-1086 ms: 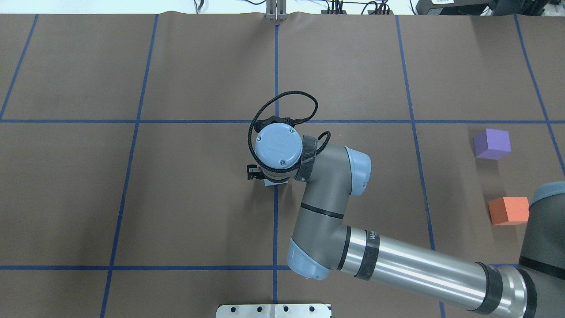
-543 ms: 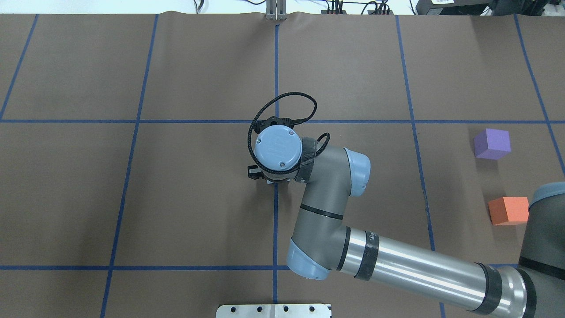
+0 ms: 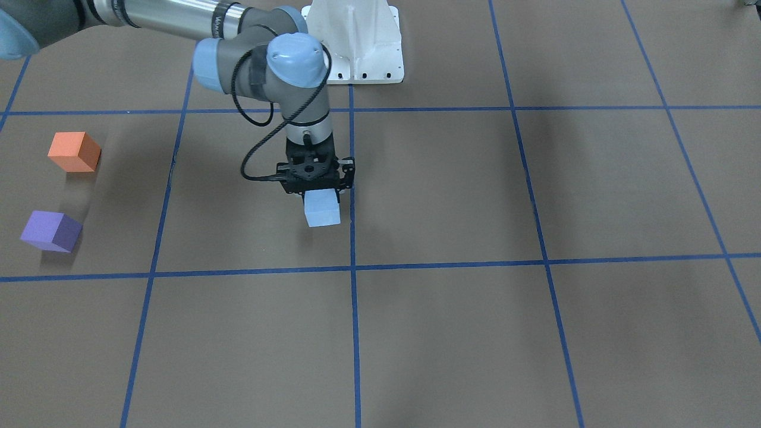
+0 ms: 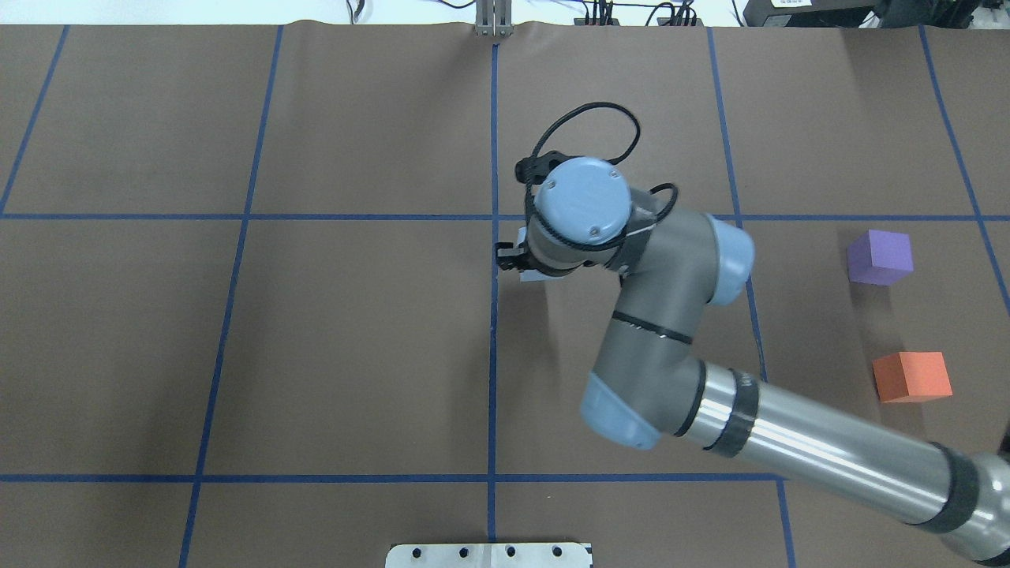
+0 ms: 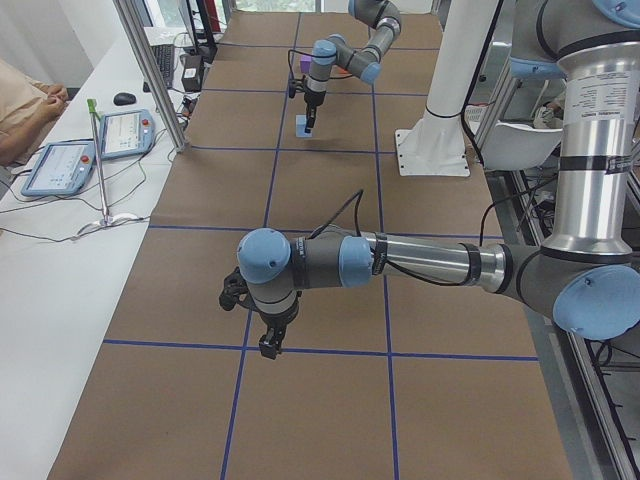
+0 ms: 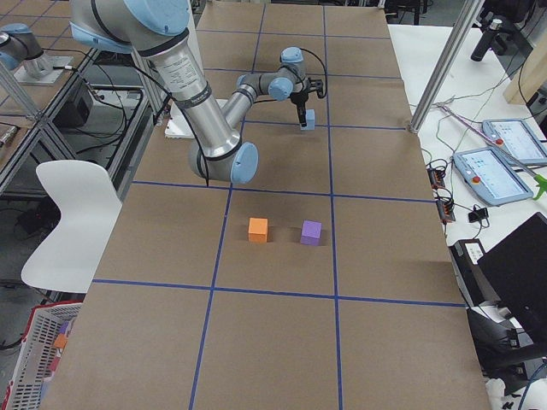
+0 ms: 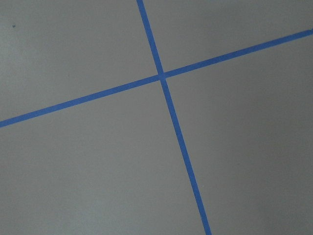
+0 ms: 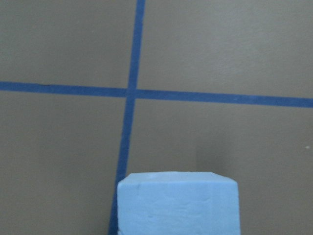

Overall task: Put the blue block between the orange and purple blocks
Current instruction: 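Lift the light blue cube and carry it toward the purple cube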

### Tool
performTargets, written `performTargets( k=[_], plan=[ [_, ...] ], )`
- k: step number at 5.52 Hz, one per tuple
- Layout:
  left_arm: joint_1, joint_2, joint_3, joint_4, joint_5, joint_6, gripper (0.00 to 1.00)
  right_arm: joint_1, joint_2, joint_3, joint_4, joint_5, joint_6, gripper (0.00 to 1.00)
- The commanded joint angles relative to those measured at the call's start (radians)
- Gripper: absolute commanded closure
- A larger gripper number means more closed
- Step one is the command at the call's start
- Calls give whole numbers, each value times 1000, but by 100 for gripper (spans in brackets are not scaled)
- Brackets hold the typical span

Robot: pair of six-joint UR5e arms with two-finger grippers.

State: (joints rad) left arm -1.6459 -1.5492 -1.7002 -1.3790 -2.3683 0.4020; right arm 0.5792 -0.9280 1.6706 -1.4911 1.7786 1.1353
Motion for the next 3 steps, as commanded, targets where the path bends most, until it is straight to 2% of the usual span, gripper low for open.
performTargets(
  k=[1,2,3],
  plan=[
    [1,-2,2,2,3,-15,0,252,-255,203,-1,237,-216,100],
    [1,-2,-3,2,1,-43,0,377,-393,256,2,321,-336,100],
    [1,-2,-3,0,1,-43,0,480,-543,273,12,338,-503,100]
  ],
)
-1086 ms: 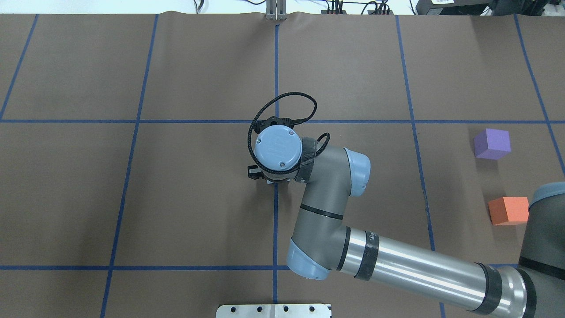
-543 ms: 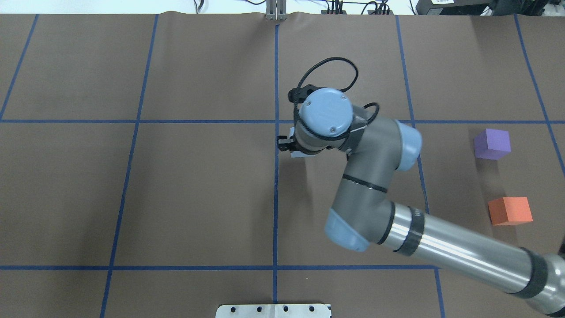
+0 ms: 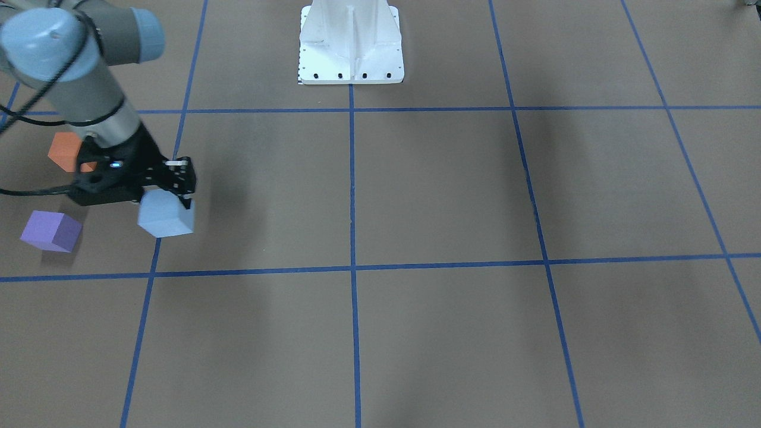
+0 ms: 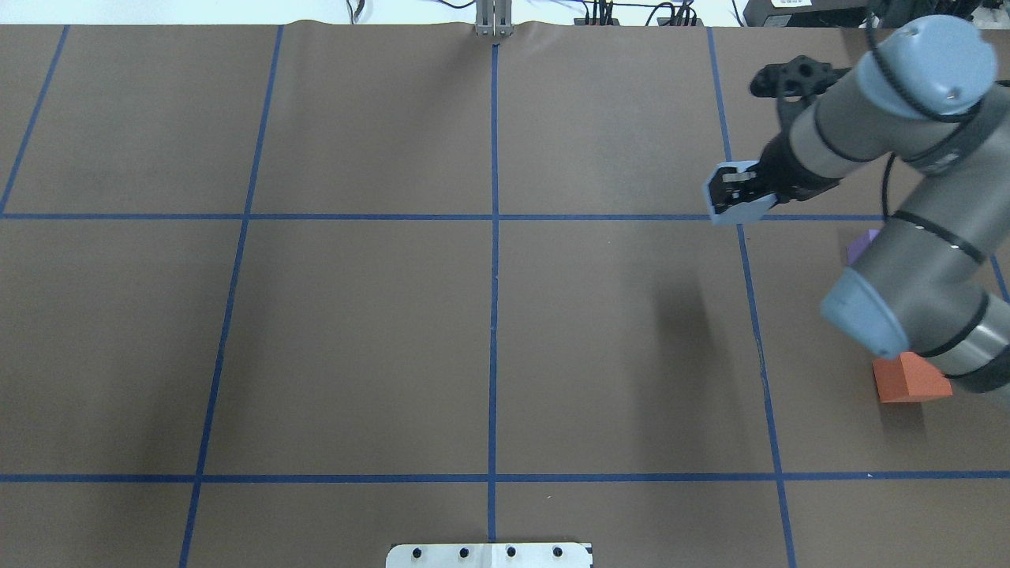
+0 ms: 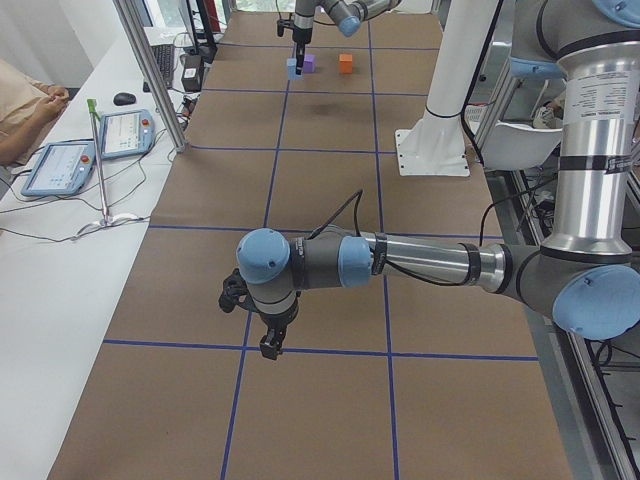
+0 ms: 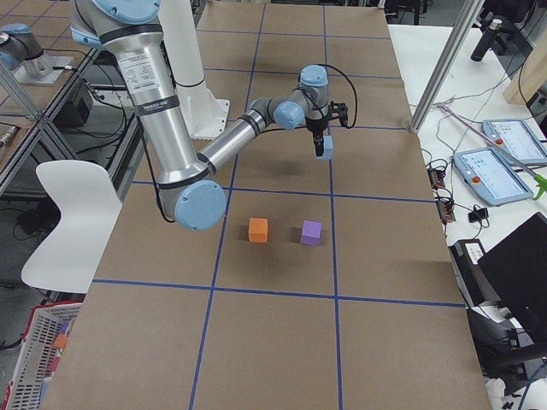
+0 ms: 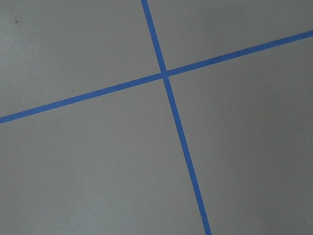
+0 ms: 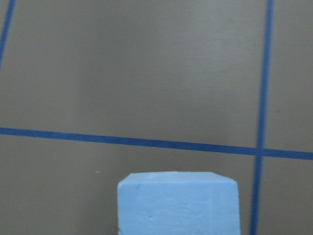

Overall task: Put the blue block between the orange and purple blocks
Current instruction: 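Lift the light blue cube and carry it toward the purple cube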

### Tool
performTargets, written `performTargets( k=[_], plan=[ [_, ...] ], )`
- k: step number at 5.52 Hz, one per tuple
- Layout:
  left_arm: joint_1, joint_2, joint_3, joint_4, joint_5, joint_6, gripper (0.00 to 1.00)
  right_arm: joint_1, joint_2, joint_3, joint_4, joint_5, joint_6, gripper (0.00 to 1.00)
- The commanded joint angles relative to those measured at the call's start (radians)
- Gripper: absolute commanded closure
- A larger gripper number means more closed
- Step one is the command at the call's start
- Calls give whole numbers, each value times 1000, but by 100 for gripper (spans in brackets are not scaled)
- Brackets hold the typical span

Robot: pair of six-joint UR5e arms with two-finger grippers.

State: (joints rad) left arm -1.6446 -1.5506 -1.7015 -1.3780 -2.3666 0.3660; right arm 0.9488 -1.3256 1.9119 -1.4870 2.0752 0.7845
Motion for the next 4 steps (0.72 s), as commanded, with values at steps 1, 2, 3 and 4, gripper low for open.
performTargets(
  k=[1,2,3,4],
  plan=[
    [0,1,-3,-1,-2,-4,0,181,-241,33,10,61,-203,100],
    [0,6,-10,-3,-2,-1,0,183,-332,19,115,66,-170,100],
    [0,7,-10,-22,-2,-7,0,176,-371,18,240,66,-1,100],
    [0,7,-10,-32,-2,-7,0,100,-412,-11,372,53,112,100]
  ],
)
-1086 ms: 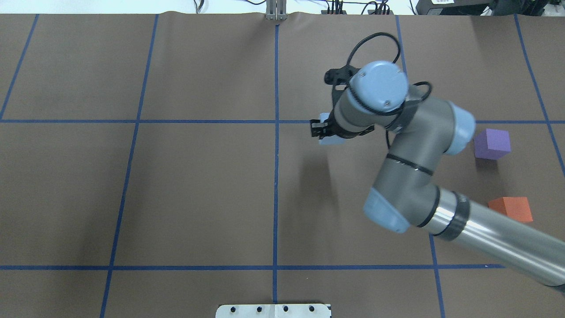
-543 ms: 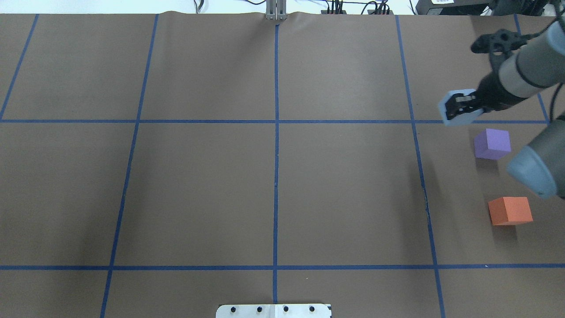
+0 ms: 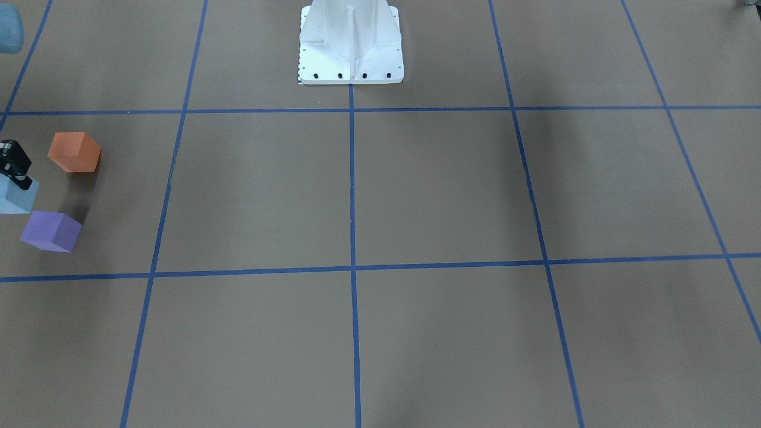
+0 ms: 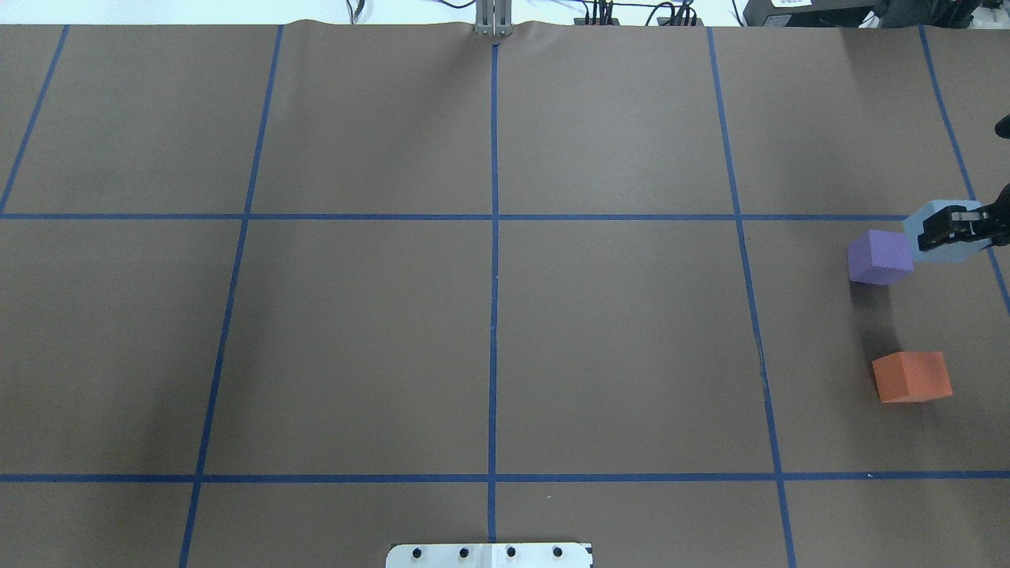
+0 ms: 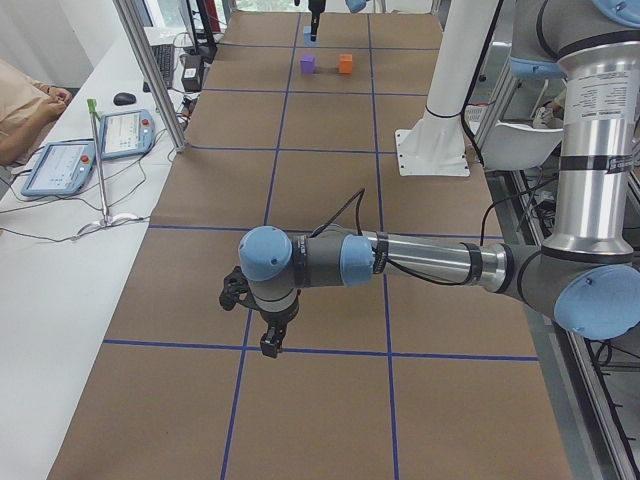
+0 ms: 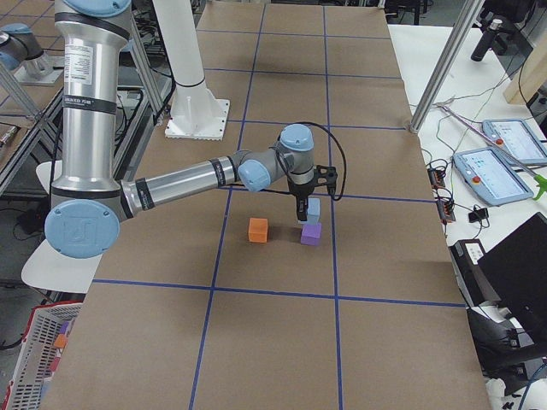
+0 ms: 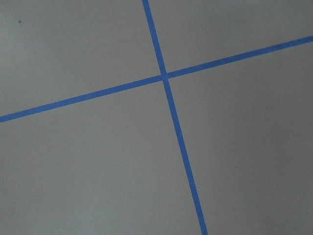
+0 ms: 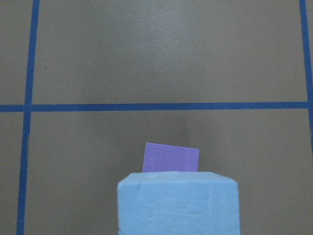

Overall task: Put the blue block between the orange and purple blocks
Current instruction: 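Lift the light blue cube and carry it toward the purple cube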

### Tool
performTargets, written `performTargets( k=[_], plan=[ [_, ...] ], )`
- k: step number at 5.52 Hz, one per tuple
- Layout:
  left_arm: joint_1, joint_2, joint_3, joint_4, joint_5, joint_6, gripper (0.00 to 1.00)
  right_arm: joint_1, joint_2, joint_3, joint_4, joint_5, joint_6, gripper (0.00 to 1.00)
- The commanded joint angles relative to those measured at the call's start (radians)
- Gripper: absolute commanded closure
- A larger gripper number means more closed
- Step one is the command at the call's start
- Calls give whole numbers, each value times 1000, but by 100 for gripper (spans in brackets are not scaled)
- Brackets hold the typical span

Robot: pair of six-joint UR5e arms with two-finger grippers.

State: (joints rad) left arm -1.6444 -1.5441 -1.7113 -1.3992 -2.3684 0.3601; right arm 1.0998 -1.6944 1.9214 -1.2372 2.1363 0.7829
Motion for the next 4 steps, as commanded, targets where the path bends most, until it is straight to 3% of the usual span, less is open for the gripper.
performTargets(
  k=[1,2,4],
  plan=[
    [1,-1,-1,-11,0,-1,0,-107,-54,-71,245,-50,192,100],
    [1,1,-1,-12,0,0,0,-192,-85,-82,266,-158,229,100],
    [1,1,-1,-12,0,0,0,-218,-132,-82,349,-162,271,100]
  ],
)
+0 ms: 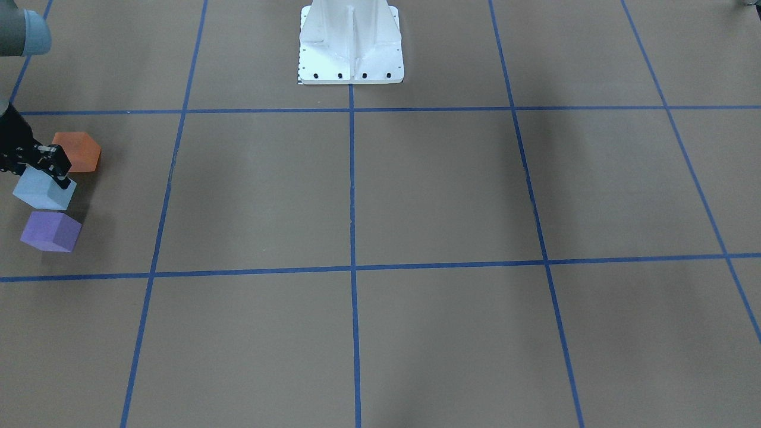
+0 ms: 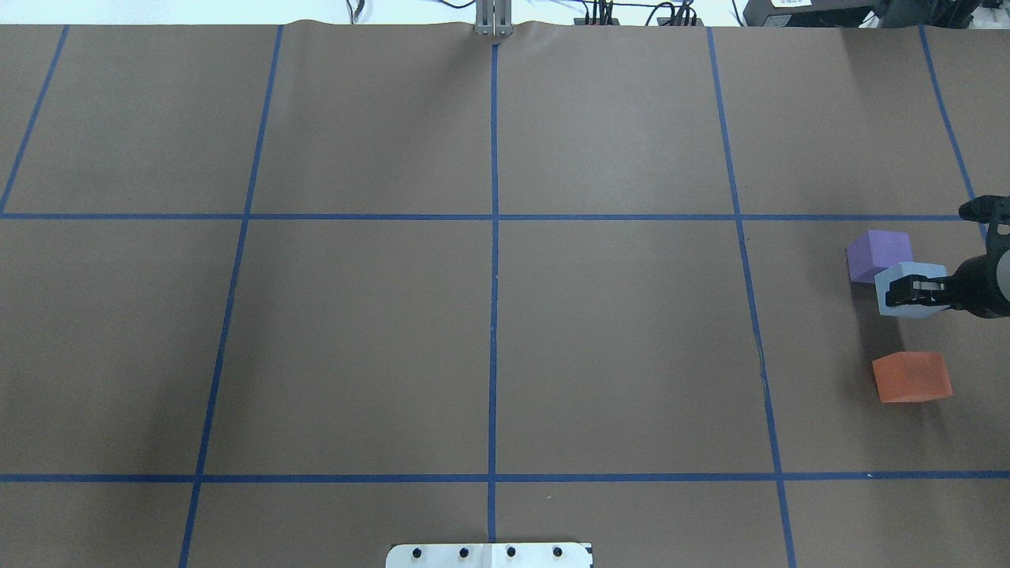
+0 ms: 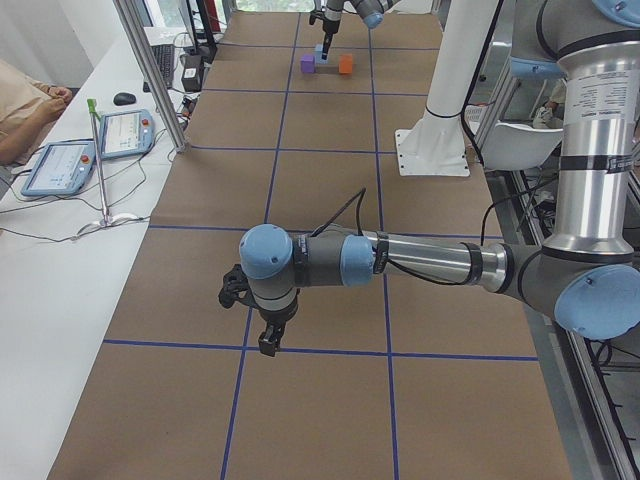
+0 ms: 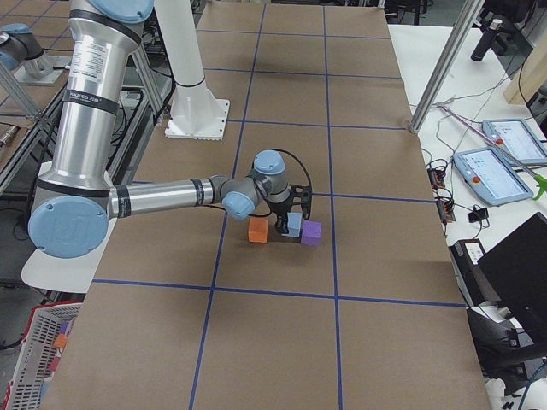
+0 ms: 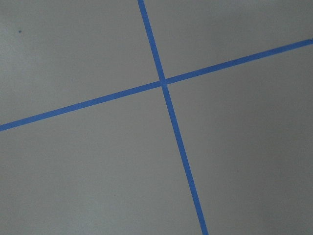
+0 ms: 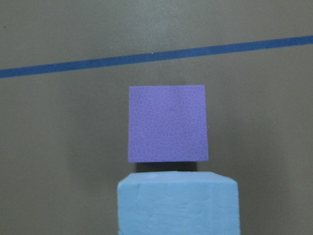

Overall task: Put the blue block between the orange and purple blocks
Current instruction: 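Lower the light blue cube into the gap between purple and orange cubes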

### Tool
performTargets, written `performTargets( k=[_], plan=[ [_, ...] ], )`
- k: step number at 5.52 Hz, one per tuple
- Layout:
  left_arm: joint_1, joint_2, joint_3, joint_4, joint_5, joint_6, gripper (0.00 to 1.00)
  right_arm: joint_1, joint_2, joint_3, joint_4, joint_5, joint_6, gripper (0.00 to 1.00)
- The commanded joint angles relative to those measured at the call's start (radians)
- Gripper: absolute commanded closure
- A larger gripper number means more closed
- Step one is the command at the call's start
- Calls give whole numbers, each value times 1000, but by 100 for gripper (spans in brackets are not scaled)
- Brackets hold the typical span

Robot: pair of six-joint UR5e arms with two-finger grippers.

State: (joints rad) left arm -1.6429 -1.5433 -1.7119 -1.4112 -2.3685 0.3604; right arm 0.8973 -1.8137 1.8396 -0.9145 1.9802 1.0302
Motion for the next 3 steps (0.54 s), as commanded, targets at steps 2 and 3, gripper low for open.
performTargets(
  k=[2,3],
  plan=[
    [0,0,0,0,0,0,0,-43,-13,-3,26,-14,25,100],
    [2,-1,0,0,0,2,0,-78,-10,-5,26,-29,25,100]
  ],
)
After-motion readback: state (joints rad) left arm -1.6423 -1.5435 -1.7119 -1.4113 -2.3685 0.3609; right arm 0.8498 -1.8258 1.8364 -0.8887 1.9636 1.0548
